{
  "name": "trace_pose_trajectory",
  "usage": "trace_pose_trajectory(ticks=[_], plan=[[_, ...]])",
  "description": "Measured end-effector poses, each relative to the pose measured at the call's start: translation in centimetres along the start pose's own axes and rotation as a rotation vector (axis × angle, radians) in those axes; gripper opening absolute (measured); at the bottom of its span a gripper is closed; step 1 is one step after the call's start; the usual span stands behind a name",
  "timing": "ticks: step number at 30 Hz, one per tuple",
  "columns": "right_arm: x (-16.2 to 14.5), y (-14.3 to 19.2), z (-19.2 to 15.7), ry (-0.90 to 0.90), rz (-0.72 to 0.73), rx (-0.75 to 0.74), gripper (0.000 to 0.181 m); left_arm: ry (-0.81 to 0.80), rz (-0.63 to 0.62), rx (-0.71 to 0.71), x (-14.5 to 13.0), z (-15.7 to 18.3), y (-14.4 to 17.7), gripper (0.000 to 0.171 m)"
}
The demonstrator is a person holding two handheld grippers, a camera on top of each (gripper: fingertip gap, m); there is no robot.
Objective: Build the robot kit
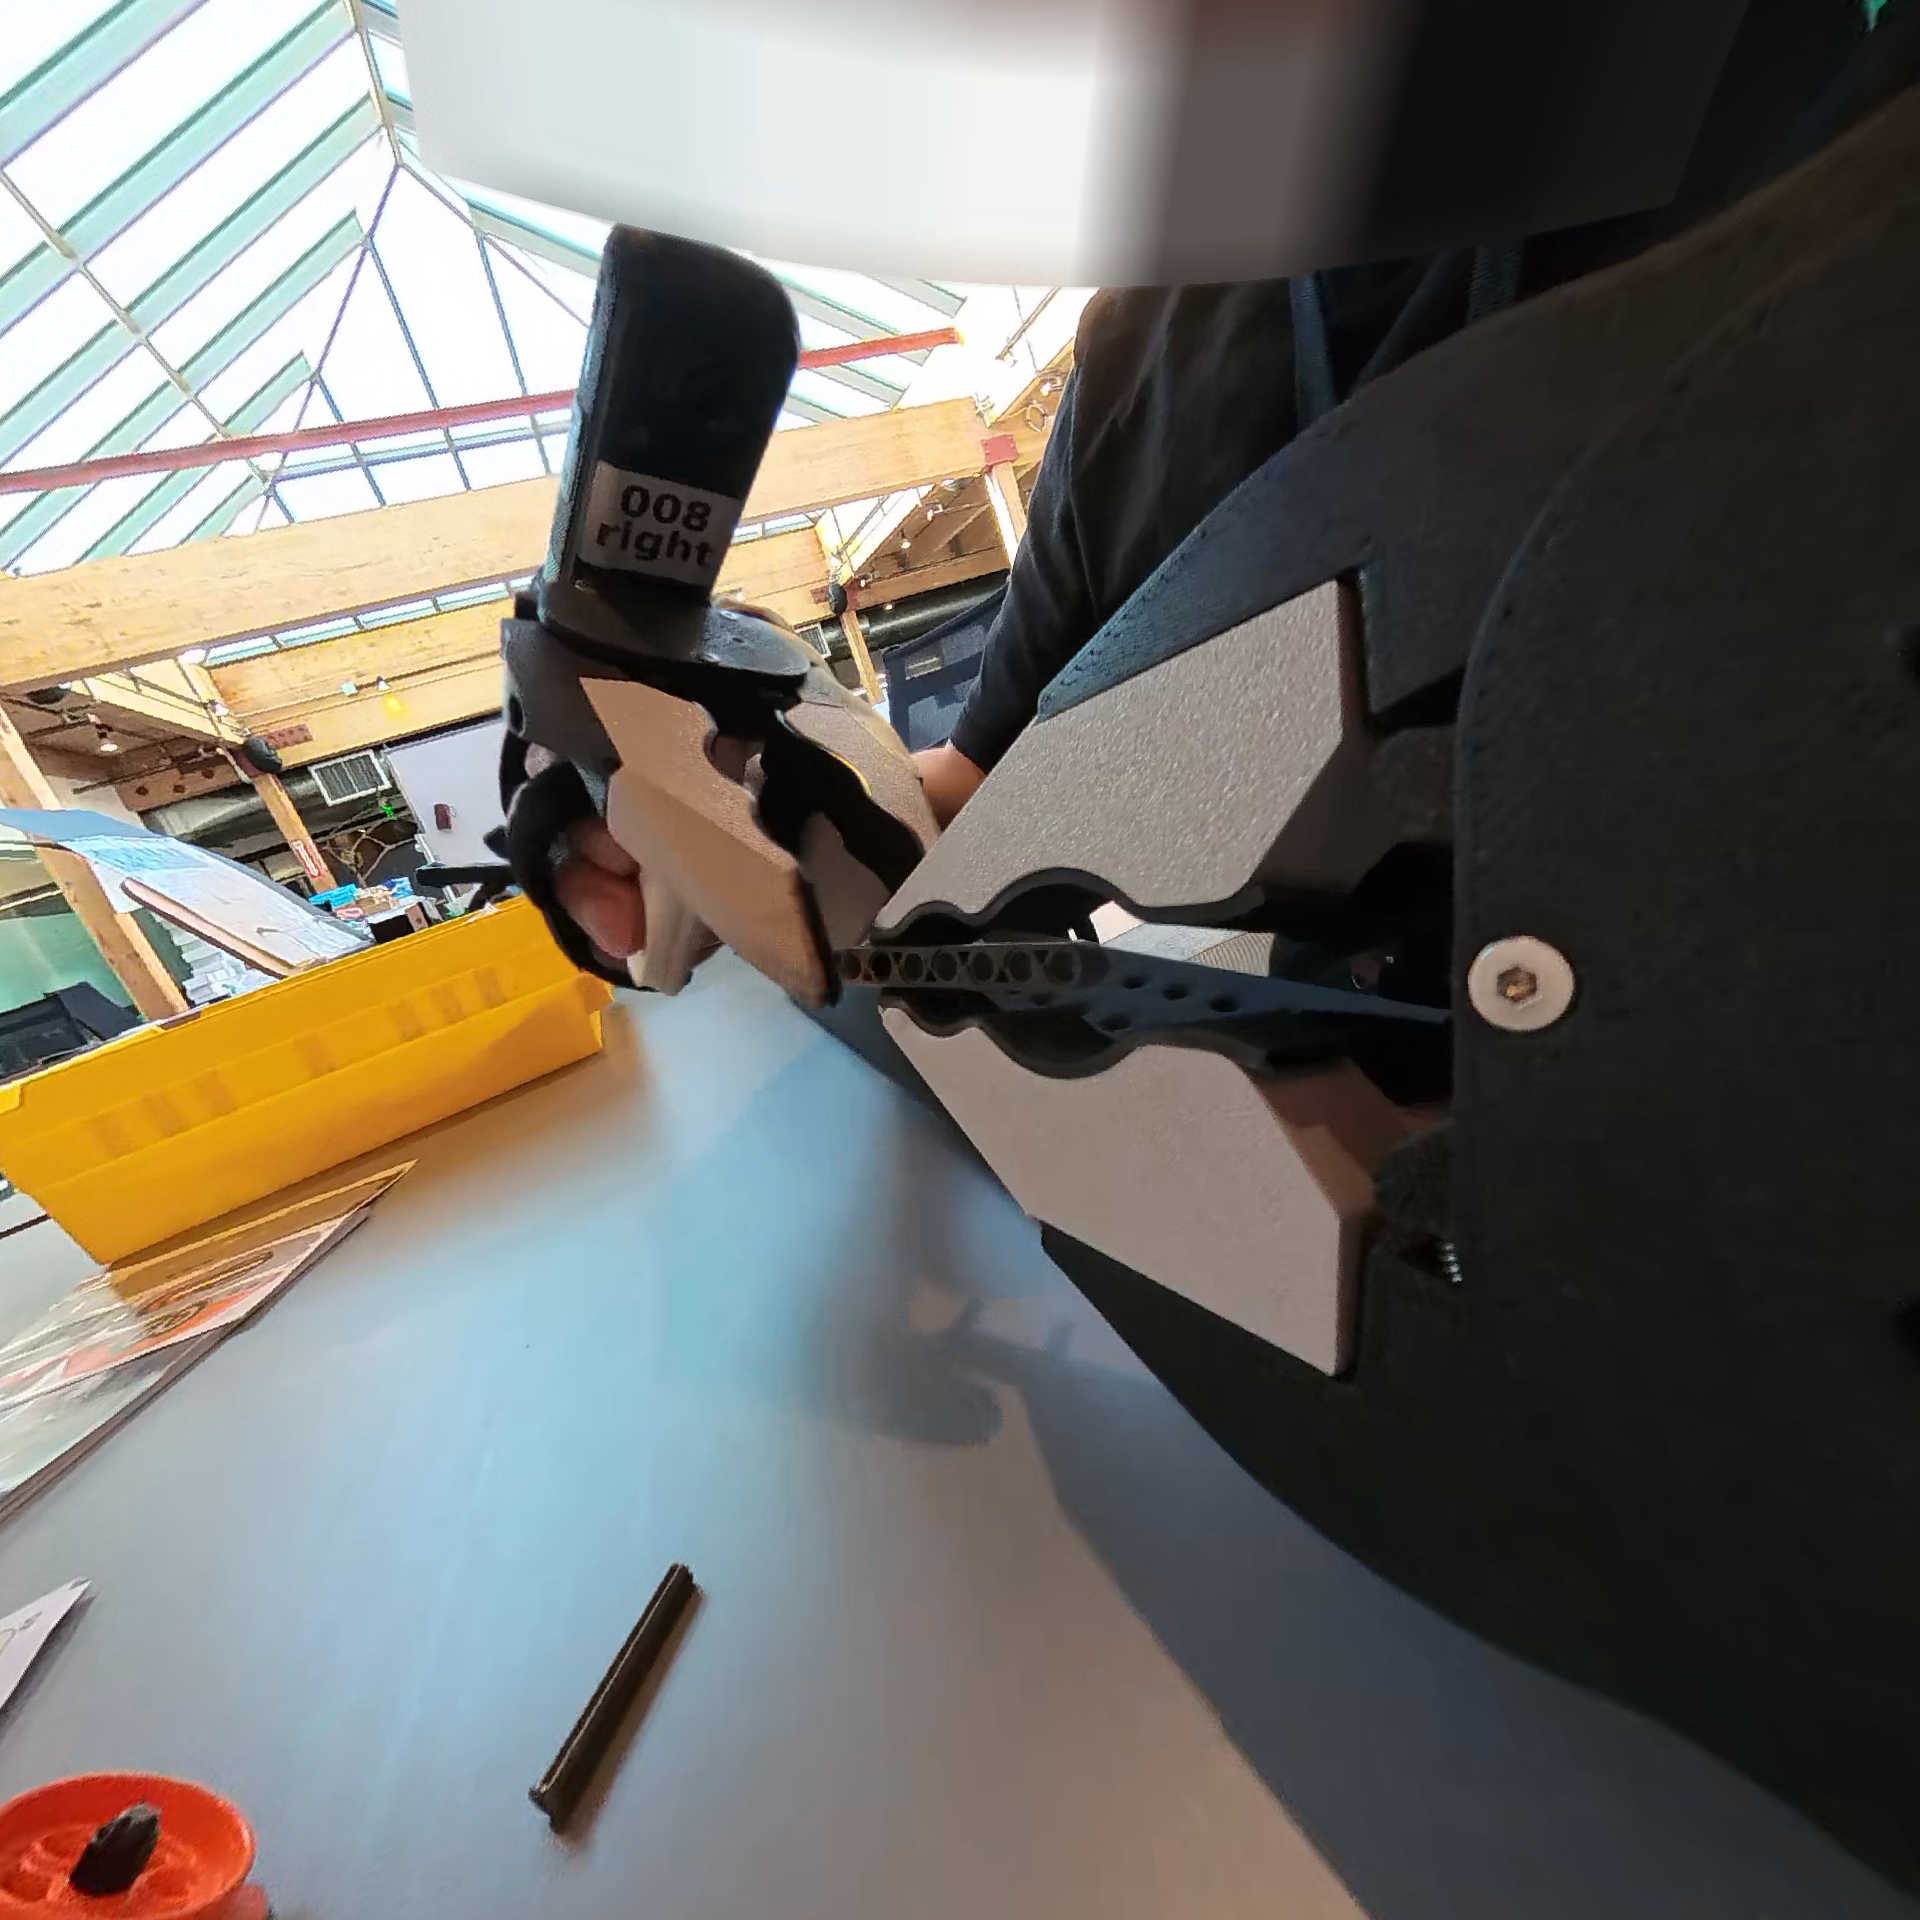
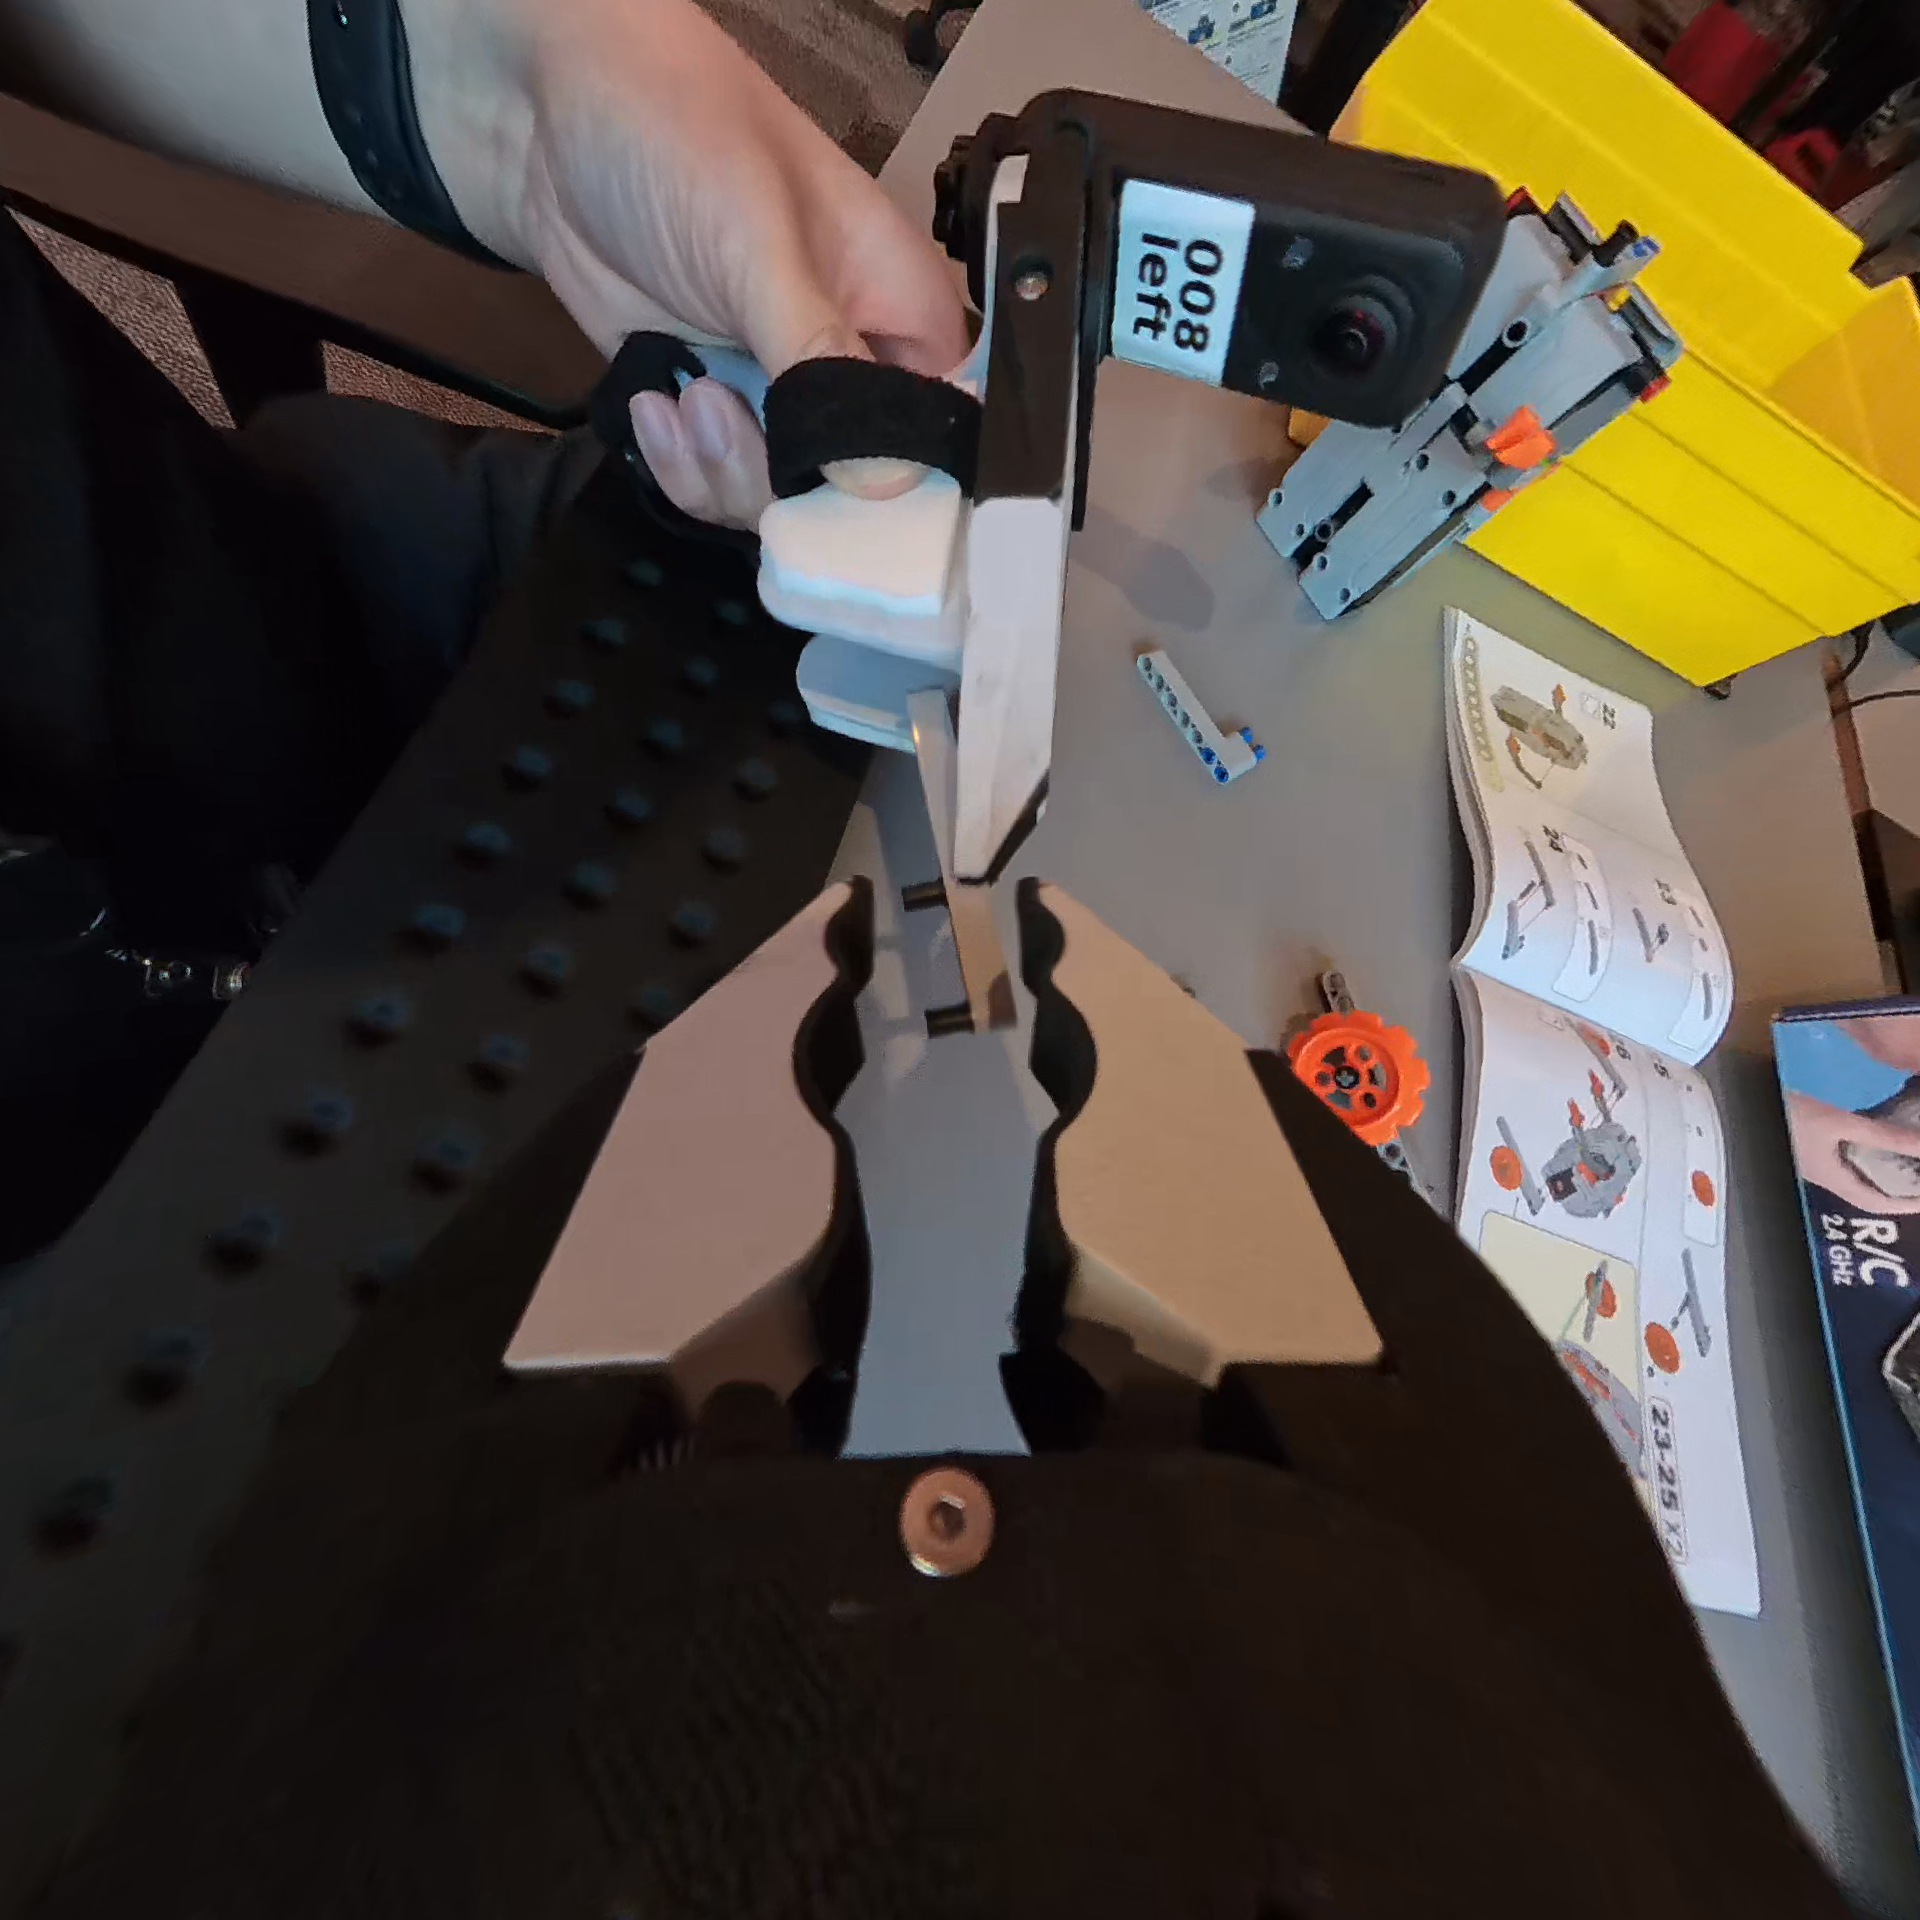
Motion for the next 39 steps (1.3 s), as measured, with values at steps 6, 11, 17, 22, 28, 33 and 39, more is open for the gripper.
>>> trace_pose_trajectory(ticks=[6,11,17,22,28,33,39], plan=[[0.1,-0.2,-0.1,-0.003,-0.012,0.031,0.016,0.017,-0.004,-0.006,-0.3,0.0,-0.2,0.006],[0.2,0.4,0.4,-0.07,0.069,-0.086,0.042,0.015,0.041,-0.009,0.0,0.2,0.4,0.006],[-7.7,6.8,6.7,-0.621,-0.179,-1.129,0.013,-0.026,0.195,0.155,0.5,0.1,2.9,0.006],[-10.8,6.9,7.1,-0.816,-0.396,-1.204,0.026,-0.073,0.271,0.212,0.5,0.1,2.8,0.006],[-10.3,6.2,6.8,-0.837,-0.393,-1.204,0.024,-0.113,0.223,0.23,0.5,0.5,0.9,0.006],[-10.7,4.9,6.5,-0.853,-0.384,-1.147,0.029,-0.355,0.179,0.557,1.2,2.0,-0.1,0.006],[-11.7,3.9,6.4,-0.824,-0.397,-1.123,0.039,-0.705,0.157,1.122,5.1,4.8,-1.0,0.006]])
Point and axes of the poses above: each gripper's, where its closed fingertips meet, y back along the fingers, x out of its top, z = x × y across the jaws, the point moved 9 cm from there along y, back along the fingers, and after that the axes turned 14 degrees about -z, right-handed, at the moved point
